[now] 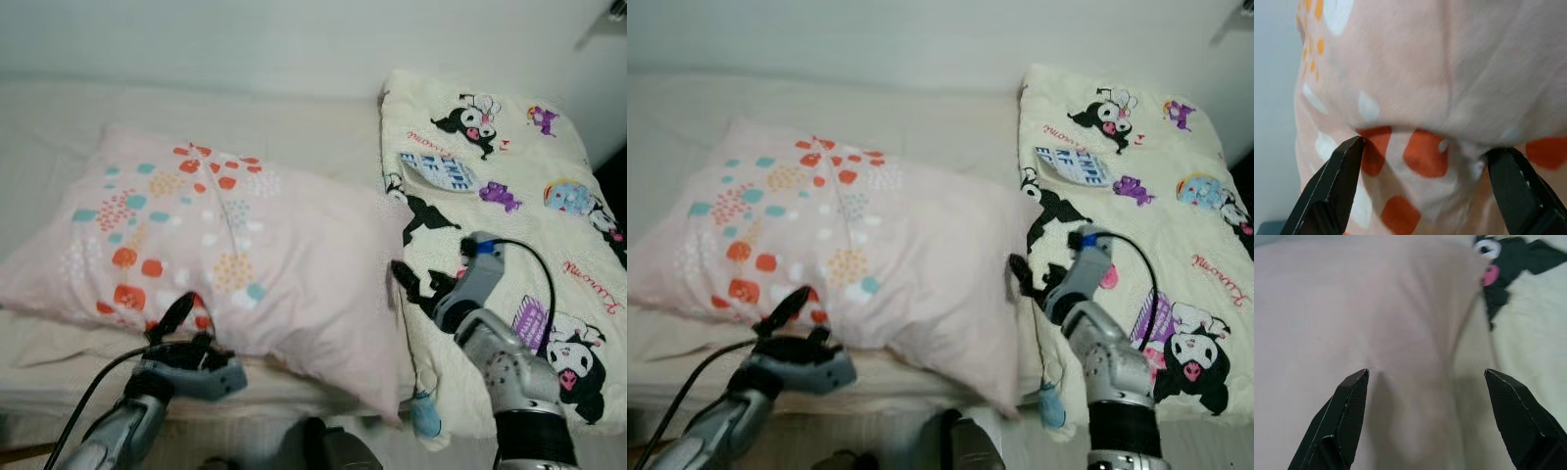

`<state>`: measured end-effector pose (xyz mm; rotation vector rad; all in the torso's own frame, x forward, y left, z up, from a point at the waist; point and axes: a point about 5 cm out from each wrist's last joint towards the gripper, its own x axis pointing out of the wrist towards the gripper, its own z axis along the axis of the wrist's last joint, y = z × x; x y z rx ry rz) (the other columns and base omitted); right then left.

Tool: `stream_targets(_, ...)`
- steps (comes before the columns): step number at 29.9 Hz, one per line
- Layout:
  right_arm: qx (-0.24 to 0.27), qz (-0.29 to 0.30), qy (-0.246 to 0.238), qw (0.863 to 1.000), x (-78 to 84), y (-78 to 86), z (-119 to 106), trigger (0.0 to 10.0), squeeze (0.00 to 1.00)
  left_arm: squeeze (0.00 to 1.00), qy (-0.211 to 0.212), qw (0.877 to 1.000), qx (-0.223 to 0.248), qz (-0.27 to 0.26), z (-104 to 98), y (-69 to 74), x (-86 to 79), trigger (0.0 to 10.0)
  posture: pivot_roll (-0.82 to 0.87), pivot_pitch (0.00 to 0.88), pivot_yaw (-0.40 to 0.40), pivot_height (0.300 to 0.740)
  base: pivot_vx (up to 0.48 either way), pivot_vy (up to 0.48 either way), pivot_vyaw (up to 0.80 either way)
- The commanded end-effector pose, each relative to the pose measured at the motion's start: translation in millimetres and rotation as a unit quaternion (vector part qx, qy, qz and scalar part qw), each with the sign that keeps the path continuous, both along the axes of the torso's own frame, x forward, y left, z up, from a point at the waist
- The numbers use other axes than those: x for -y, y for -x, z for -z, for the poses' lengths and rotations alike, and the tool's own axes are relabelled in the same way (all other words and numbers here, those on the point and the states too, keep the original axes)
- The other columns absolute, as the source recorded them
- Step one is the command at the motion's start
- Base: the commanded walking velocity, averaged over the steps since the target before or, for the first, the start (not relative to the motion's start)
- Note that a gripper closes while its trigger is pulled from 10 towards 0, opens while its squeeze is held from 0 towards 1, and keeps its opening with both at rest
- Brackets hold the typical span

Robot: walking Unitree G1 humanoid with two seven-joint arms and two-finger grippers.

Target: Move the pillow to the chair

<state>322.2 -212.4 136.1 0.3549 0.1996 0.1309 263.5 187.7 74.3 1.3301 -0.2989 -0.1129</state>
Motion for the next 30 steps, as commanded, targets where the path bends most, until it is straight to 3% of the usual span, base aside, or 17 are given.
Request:
stream_targets(1,-0.005,0.012,-0.001,1.0,8.9,4.8,-1.8,10.0,0.0,0.0,0.007,1.0,-0.009,0.006,9.1,0.8,8.2,10.0,-0.31,0.368,-0.106,0.735,0.0,0.0,0.0)
stream_targets(9,0.008,0.028,0.005,1.0,18.5,6.0,-18.9,10.0,0.0,0.0,0.005,1.0,-0.013,0.01,13.5,-17.1,19.1,10.0,-0.33,0.367,-0.097,0.735,0.0,0.0,0.0)
stream_targets(15,0.014,0.032,-0.003,0.999,17.9,5.8,-27.0,10.0,0.0,0.0,-0.017,1.0,-0.009,-0.02,16.8,-27.5,4.4,10.0,-0.34,0.375,-0.09,0.735,0.0,0.0,0.0)
stream_targets(16,0.017,0.033,-0.006,0.999,18.0,5.5,-29.6,10.0,0.0,0.0,-0.025,0.999,-0.002,-0.031,15.3,-31.6,-0.7,0.5,-0.35,0.366,-0.086,0.735,0.0,0.0,0.0)
stream_targets(18,0.021,0.034,-0.008,0.999,18.1,5.2,-32.6,10.0,0.0,0.0,-0.032,0.999,0.004,-0.04,12.8,-36.2,-5.7,0.0,-0.35,0.355,-0.082,0.735,0.0,0.0,0.0)
stream_targets(27,0.031,0.033,-0.02,0.999,14.8,5.5,-39.1,10.0,0.0,0.0,-0.046,0.997,0.034,-0.055,-1.7,-56.1,-13.3,0.0,-0.35,0.316,-0.056,0.735,0.0,0.0,0.0)
stream_targets(30,0.031,0.033,-0.02,0.999,13.7,5.3,-38.7,10.0,0.0,0.0,-0.047,0.997,0.034,-0.055,-2.0,-56.8,-13.6,0.0,-0.35,0.316,-0.056,0.735,0.0,0.0,0.0)
